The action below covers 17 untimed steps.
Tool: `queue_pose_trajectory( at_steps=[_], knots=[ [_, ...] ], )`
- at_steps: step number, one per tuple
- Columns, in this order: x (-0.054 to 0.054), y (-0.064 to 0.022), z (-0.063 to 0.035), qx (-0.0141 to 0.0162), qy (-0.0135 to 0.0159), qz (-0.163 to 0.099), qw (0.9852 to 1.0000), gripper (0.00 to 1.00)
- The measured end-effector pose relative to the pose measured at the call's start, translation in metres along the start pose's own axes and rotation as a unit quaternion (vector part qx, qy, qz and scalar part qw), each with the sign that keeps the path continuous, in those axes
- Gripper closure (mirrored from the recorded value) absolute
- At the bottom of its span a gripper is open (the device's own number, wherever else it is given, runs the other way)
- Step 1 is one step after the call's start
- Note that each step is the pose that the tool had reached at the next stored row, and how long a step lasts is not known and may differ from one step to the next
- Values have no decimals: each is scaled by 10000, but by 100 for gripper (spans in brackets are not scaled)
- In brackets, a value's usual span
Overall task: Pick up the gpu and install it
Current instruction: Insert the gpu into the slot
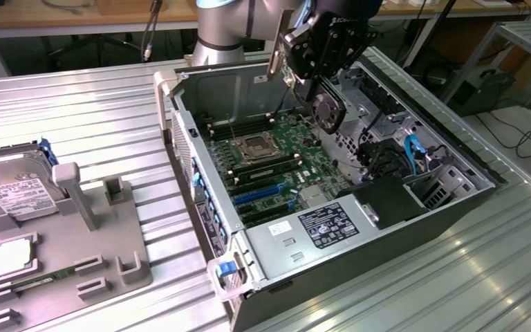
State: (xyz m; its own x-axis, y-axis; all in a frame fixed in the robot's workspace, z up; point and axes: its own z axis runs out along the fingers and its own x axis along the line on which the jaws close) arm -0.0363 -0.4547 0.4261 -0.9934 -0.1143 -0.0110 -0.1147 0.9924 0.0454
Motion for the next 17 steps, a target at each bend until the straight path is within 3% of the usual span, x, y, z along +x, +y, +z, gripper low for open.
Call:
queue_pose_trajectory(
  at_steps=[5, 17],
  knots=[
    [0, -2, 0, -4, 13, -292, 9996, 73],
    [2, -7, -1, -11, 44, -971, 9953, 73]
  ],
)
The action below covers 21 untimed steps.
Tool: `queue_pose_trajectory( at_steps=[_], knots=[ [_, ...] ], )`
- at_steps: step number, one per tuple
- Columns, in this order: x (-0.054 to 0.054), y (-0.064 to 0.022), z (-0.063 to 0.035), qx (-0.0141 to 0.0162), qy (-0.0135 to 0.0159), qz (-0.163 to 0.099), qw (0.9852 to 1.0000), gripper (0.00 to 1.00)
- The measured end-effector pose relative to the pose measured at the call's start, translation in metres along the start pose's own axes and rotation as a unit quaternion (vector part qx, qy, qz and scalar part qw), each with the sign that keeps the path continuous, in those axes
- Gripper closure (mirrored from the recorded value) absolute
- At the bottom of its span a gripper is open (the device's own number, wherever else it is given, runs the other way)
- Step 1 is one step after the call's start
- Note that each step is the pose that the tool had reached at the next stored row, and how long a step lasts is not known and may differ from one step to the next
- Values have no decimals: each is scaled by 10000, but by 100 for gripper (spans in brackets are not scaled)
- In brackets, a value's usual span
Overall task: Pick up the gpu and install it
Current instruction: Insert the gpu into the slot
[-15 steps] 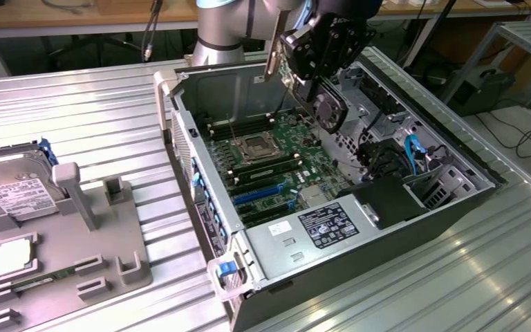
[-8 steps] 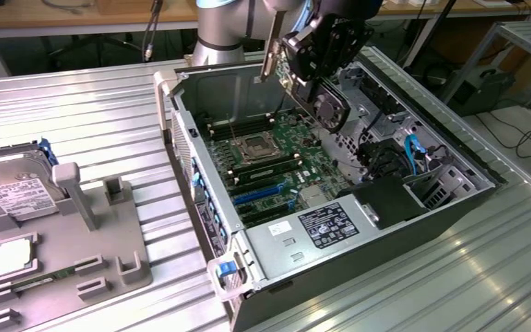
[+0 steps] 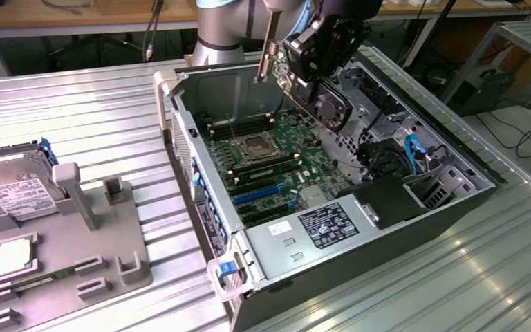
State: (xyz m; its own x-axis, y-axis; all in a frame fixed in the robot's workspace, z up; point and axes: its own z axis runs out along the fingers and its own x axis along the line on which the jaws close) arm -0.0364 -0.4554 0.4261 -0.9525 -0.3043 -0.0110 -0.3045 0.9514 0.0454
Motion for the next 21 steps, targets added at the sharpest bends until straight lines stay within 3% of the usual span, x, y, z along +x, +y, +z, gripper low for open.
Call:
queue_pose_trajectory(
  at_steps=[12, 21],
  knots=[
    [2, -7, 0, -7, 26, -571, 9984, 73],
    [4, -13, 0, -12, 48, -1061, 9943, 73]
  ],
)
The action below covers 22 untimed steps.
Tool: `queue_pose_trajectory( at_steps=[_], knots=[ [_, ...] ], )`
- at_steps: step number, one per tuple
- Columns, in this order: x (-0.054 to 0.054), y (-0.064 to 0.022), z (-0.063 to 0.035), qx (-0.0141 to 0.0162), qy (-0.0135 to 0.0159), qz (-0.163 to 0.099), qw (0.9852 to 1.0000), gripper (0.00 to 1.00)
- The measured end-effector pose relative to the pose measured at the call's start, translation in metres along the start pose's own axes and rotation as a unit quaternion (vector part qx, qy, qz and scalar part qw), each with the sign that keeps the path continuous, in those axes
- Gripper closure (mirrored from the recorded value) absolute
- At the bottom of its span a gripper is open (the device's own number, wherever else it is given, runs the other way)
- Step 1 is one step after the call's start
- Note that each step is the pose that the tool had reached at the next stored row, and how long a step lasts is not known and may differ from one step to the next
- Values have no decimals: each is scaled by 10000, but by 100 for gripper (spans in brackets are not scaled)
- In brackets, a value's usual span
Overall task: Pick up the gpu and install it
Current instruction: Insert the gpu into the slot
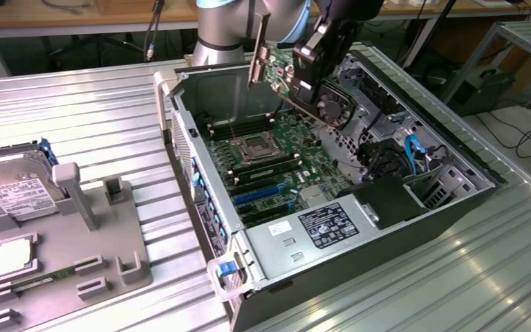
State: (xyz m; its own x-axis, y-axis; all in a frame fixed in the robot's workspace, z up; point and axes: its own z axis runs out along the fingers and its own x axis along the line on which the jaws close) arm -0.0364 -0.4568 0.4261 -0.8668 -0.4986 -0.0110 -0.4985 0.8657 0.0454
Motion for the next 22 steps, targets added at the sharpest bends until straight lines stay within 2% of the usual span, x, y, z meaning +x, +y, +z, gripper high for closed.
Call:
queue_pose_trajectory(
  at_steps=[6, 11, 17, 22],
  knots=[
    [2, -3, 0, -3, 13, -290, 9996, 73],
    [4, -7, 0, -7, 27, -599, 9982, 73],
    [6, -11, 0, -10, 40, -891, 9960, 73],
    [8, -14, -1, -13, 53, -1169, 9931, 73]
  ],
)
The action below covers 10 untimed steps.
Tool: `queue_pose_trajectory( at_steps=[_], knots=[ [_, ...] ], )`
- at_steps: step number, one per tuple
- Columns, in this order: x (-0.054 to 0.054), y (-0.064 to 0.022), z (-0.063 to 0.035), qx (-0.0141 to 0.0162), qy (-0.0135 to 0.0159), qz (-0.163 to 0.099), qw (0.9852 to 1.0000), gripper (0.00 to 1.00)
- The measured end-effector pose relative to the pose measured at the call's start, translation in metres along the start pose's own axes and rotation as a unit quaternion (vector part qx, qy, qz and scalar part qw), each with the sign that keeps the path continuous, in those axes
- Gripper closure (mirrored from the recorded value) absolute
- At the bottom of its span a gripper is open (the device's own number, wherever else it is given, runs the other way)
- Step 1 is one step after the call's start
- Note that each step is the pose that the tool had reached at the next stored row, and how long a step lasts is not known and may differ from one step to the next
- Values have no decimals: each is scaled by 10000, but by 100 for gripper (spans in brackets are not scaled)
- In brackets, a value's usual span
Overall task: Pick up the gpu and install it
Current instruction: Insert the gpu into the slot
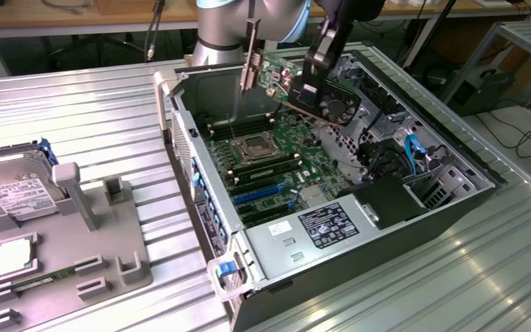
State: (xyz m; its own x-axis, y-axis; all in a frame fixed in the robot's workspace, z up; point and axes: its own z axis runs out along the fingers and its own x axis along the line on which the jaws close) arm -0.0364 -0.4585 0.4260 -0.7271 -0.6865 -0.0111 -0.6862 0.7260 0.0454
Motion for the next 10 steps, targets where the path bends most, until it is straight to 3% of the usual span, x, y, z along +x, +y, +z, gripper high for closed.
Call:
queue_pose_trajectory(
  at_steps=[10],
  knots=[
    [6, -6, 0, -6, 25, -560, 9984, 73]
  ],
)
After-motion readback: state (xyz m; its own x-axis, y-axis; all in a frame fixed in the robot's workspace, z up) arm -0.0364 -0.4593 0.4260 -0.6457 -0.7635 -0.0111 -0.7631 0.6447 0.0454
